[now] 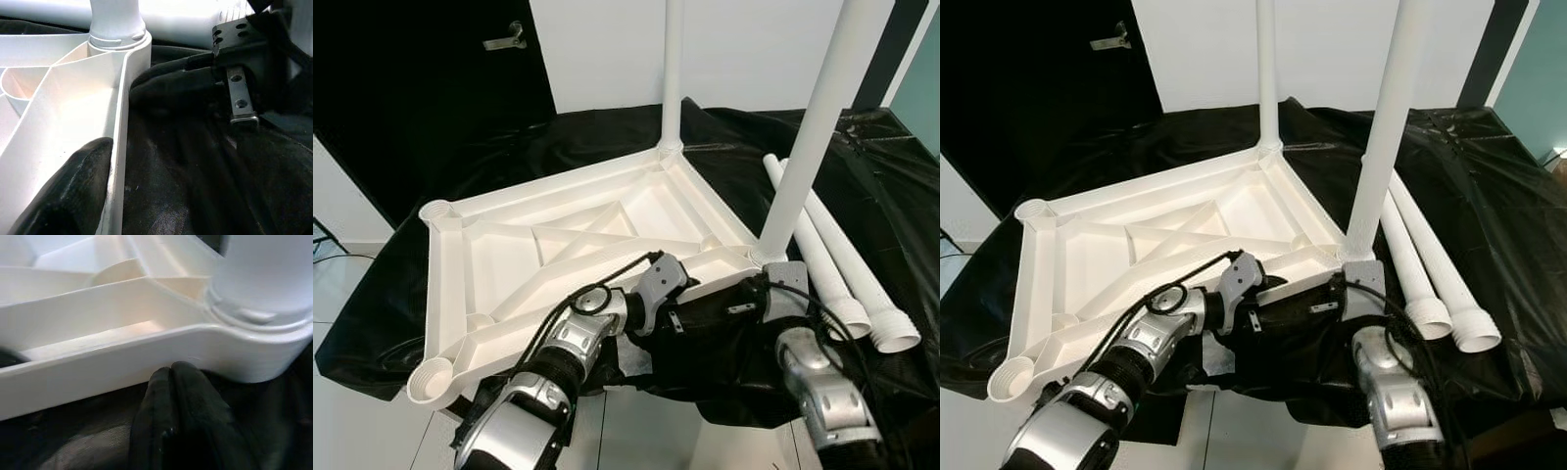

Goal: Building children table

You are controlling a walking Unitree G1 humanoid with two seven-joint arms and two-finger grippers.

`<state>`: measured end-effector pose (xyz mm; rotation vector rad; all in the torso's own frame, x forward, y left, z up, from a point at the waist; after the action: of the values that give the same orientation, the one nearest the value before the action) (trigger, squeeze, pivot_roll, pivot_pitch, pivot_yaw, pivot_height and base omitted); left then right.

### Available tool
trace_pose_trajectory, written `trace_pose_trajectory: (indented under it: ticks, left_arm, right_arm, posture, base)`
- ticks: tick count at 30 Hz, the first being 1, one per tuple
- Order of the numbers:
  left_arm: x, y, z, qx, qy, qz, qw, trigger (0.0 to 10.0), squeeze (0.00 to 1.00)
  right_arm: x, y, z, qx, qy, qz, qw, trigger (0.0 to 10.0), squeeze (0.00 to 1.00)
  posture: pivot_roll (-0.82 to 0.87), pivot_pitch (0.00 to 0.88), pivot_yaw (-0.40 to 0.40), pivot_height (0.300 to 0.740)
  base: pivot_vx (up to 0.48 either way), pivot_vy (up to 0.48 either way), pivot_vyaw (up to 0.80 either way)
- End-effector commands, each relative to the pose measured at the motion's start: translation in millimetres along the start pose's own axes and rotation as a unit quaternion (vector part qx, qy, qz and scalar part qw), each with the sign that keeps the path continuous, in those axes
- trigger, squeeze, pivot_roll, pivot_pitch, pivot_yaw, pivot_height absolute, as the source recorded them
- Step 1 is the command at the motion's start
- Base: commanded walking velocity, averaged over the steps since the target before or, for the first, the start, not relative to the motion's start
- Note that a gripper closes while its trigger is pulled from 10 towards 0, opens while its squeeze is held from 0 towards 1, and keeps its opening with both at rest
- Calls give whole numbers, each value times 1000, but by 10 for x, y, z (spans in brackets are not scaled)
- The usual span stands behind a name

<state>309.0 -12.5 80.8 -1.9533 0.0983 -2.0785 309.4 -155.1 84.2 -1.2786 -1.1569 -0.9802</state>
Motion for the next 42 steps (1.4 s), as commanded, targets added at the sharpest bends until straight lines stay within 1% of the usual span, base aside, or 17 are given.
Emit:
trace_pose_trajectory:
  ticks: [1, 3, 7, 8, 19, 24, 27, 29, 31, 33, 34, 36, 37, 38, 40, 41, 42]
  left_arm:
    - [-304, -105, -194, -60, -53, 35, 996, 10000, 0]
    - [-121, -182, -61, -42, -46, -4, 998, 10000, 0]
    - [-24, -236, 11, -34, -41, -22, 998, 10000, 0]
    - [119, -381, 121, -28, -33, -45, 998, 10000, 0]
    - [99, -589, 152, -18, -33, -57, 998, 10000, 0]
    - [-172, -727, 126, -20, -28, 28, 999, 10000, 0]
    - [-207, -741, 119, -21, -29, 39, 999, 10000, 0]
    - [-406, -770, 107, -17, -24, 110, 994, 10000, 0]
    - [-406, -770, 107, -17, -24, 110, 994, 10000, 0]
    - [-502, -762, 45, -32, -28, 143, 989, 10000, 0]
    - [-502, -719, 2, -44, -32, 141, 988, 1059, 0]
    - [-498, -689, -27, -51, -34, 139, 988, 1059, 0]
    - [-494, -672, -42, -54, -34, 137, 988, 0, 0]
    - [-483, -611, -58, -57, -30, 135, 989, 0, 0]
    - [-483, -611, -58, -57, -30, 135, 989, 0, 0]
    - [-436, -460, -83, -59, -18, 125, 990, 0, 0]
    - [-436, -460, -83, -59, -18, 125, 990, 0, 0]
  right_arm:
    - [25, -11, 19, 0, -4, -7, 1000, 10000, 0]
    - [39, -12, 59, -4, -1, -12, 1000, 10000, 0]
    - [48, -9, 79, -4, 1, -14, 1000, 10000, 0]
    - [40, -6, 102, -4, 3, -15, 1000, 10000, 0]
    - [10, -3, 130, -6, 5, -11, 1000, 10000, 0]
    - [10, -10, 104, -8, 8, -12, 1000, 10000, 0]
    - [11, -12, 102, -8, 8, -12, 1000, 10000, 0]
    - [39, -12, 96, -5, 10, -17, 1000, 10000, 0]
    - [39, -12, 96, -5, 10, -17, 1000, 10000, 0]
    - [66, -6, 88, -4, 13, -21, 1000, 10000, 0]
    - [73, 0, 86, -4, 13, -22, 1000, 10000, 0]
    - [77, 4, 85, -4, 13, -23, 1000, 10000, 0]
    - [79, 6, 85, -4, 13, -23, 1000, 10000, 0]
    - [82, 10, 83, -3, 13, -23, 1000, 10000, 0]
    - [82, 10, 83, -3, 13, -23, 1000, 10000, 0]
    - [85, 14, 86, -3, 13, -23, 1000, 10000, 0]
    - [85, 14, 86, -3, 13, -23, 1000, 10000, 0]
  posture:
    - [-152, 0, 69, 740]
    - [-157, 0, 75, 740]
    - [-157, 0, 76, 740]
    - [-147, 0, 78, 740]
    - [-141, 0, 80, 740]
    - [-139, 0, 74, 740]
    - [-139, 0, 74, 740]
    - [-139, 0, 66, 740]
    - [-139, 0, 66, 740]
    - [-140, 0, 62, 740]
    - [-143, 0, 60, 740]
    - [-143, 0, 60, 740]
    - [-143, 0, 60, 740]
    - [-144, 0, 58, 740]
    - [-144, 0, 58, 740]
    - [-144, 0, 58, 740]
    - [-144, 0, 58, 740]
  base:
    - [0, 0, 0]
    - [0, 0, 0]
    - [0, 0, 0]
    - [0, 0, 0]
    - [0, 0, 0]
    - [0, 0, 0]
    - [0, 0, 0]
    - [0, 0, 0]
    - [0, 0, 0]
    - [0, 0, 0]
    - [0, 0, 0]
    - [0, 0, 0]
    - [0, 0, 0]
    - [0, 0, 0]
    - [0, 0, 0]
    - [0, 0, 0]
    - [0, 0, 0]
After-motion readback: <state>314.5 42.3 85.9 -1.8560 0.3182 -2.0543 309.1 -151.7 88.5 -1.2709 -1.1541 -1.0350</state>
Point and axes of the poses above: a point about 5 cm out from each wrist's last joint towards the gripper, its own y axis pointing out of the wrist towards the gripper, its own x axis along the axis of the wrist's last joint, z = x × y, the point moved 4 cm from there along y, pointing out of the wrist towards the gripper, and after that the axes turned 5 degrees about y, right-handed, at the moved point
